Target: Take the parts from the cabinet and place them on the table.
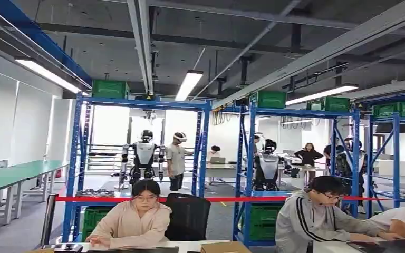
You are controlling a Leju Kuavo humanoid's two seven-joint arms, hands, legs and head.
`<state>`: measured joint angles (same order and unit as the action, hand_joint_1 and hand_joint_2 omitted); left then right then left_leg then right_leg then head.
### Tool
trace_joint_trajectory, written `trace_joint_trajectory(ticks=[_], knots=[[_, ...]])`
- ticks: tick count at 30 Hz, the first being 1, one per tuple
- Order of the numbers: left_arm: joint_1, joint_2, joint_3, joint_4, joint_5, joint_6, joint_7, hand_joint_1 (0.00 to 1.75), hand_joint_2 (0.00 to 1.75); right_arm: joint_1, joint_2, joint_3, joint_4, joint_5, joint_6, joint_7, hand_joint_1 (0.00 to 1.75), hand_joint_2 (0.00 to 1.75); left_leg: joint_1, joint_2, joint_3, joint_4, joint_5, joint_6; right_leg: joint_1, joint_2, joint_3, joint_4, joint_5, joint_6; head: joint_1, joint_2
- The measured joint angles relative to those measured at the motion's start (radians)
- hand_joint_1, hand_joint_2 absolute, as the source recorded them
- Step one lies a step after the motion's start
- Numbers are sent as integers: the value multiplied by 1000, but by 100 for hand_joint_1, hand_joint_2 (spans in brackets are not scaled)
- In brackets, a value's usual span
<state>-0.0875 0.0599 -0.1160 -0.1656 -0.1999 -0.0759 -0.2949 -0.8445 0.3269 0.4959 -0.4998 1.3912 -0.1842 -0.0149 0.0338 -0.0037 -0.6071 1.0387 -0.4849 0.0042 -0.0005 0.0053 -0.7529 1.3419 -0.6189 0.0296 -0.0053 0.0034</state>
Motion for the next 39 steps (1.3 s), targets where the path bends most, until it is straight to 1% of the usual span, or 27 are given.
trace_joint_trajectory(ticks=[1,3,4,5,7,9,10,11,13,14,15,17,18,19,20,21,23,25,26,27,29,30,31,32,34,35,39], knots=[[2,0,3,0,1,0,-2,0,0,0,-4,0,-15,-16,8,-17,0,0,0,-1,0,0,0,0,0,0,13,-33,28,-2,0,0],[3,0,10,0,2,1,-5,0,0,-4,-12,-1,-53,-53,21,-51,0,0,0,-1,2,0,-1,-2,1,0,90,-206,120,-13,0,0],[3,0,11,0,2,2,-8,0,0,-7,-16,-1,-68,-70,27,-65,0,0,0,-2,1,-1,-2,-3,3,1,126,-288,154,-20,0,0],[3,0,13,0,3,3,-9,0,0,-7,-23,-2,-86,-91,34,-78,0,0,-6,-3,-1,0,-3,-6,9,1,140,-310,144,-22,0,0],[11,0,22,0,10,4,-13,0,0,0,-38,-1,-135,-144,68,-103,0,0,-4,-2,-2,-4,-1,-16,11,2,136,-317,141,-26,0,0],[20,0,31,0,12,8,-19,0,0,8,-55,-2,-185,-213,103,-125,0,0,-4,-2,3,-14,2,-29,8,2,140,-330,148,-39,0,0],[23,0,35,0,13,10,-23,0,0,9,-61,-3,-211,-249,118,-138,0,0,-2,0,0,-4,-14,-29,3,0,146,-339,154,-45,0,0],[25,0,38,0,14,10,-26,0,0,8,-67,-7,-233,-288,135,-151,0,0,-4,0,-16,32,-42,-28,2,-1,146,-341,154,-50,0,0],[30,1,43,0,14,11,-28,0,0,15,-87,-12,-273,-371,170,-176,0,0,-5,0,-87,190,-119,-29,5,-3,147,-340,153,-52,0,0],[33,2,47,0,14,11,-30,0,0,22,-100,-17,-292,-433,188,-194,0,0,-6,0,-119,257,-140,-31,6,-4,146,-340,153,-52,0,0],[37,3,52,0,11,11,-30,0,0,32,-112,-27,-315,-506,206,-214,0,0,-5,0,-134,286,-137,-32,7,-4,147,-339,152,-53,0,0],[41,3,55,0,11,10,-30,0,0,47,-134,-43,-358,-651,239,-261,0,0,-4,0,-104,218,-83,-34,6,-2,147,-335,150,-52,0,0],[40,5,58,0,8,10,-32,0,0,60,-147,-60,-394,-753,255,-295,0,0,-2,0,-57,118,-27,-34,5,-1,148,-331,146,-48,0,0],[39,5,59,0,4,8,-33,0,0,77,-158,-79,-438,-841,272,-321,0,0,0,1,-20,40,10,-35,5,0,150,-325,141,-42,0,0],[38,5,60,0,0,6,-34,0,0,98,-170,-97,-482,-936,299,-349,0,0,-5,0,-6,21,-6,-33,13,0,145,-319,135,-34,0,0],[37,5,61,0,-3,2,-35,0,0,124,-181,-121,-535,-1057,341,-382,0,0,-4,-2,-4,8,-10,-23,14,-1,141,-311,134,-32,-2,0],[44,5,65,0,-6,-1,-32,0,0,191,-191,-171,-648,-1301,445,-423,0,0,-9,-3,-5,11,-12,-14,11,-2,144,-317,136,-27,-1,0],[46,5,71,0,0,-10,-26,0,0,270,-191,-222,-783,-1592,592,-429,0,0,-2,-3,-1,6,-8,-2,8,-2,144,-308,122,-16,-1,0],[46,5,77,0,6,-11,-26,0,0,305,-190,-245,-850,-1701,656,-428,0,0,-2,-4,-1,6,-8,1,7,-2,133,-278,98,-10,-1,0],[47,6,83,0,16,-15,-26,0,0,336,-188,-259,-900,-1766,699,-428,0,0,-2,-4,0,6,-10,5,4,-2,104,-214,59,-5,-1,0],[53,6,96,0,26,-20,-27,0,0,405,-187,-270,-1004,-1834,757,-426,0,0,-3,-2,1,6,-12,8,1,-2,26,-50,-10,1,-1,0],[56,6,102,0,32,-20,-27,0,0,443,-187,-273,-1050,-1843,775,-427,0,0,-3,-1,1,6,-12,9,0,-3,3,-6,-15,2,-1,0],[58,6,108,0,35,-19,-27,0,0,481,-187,-274,-1096,-1842,791,-436,0,0,-3,-2,2,6,-13,9,-1,-2,5,-16,2,2,-1,0],[61,6,113,0,40,-18,-26,0,0,513,-187,-273,-1143,-1838,808,-449,0,0,-3,-4,3,6,-14,9,-1,-2,28,-65,35,0,-1,0],[64,6,122,0,42,-17,-27,0,0,558,-187,-271,-1225,-1822,826,-468,0,0,-3,-6,8,5,-17,5,0,-2,117,-248,124,-10,-1,0],[64,6,126,0,43,-16,-27,0,0,575,-187,-271,-1252,-1815,830,-478,0,0,-5,-6,9,5,-19,1,3,-2,146,-307,127,-14,-1,0],[69,6,141,0,50,-7,-32,0,0,640,-187,-269,-1327,-1771,840,-519,0,0,-5,-6,17,-7,-17,-20,10,2,151,-318,127,-27,-1,0]])
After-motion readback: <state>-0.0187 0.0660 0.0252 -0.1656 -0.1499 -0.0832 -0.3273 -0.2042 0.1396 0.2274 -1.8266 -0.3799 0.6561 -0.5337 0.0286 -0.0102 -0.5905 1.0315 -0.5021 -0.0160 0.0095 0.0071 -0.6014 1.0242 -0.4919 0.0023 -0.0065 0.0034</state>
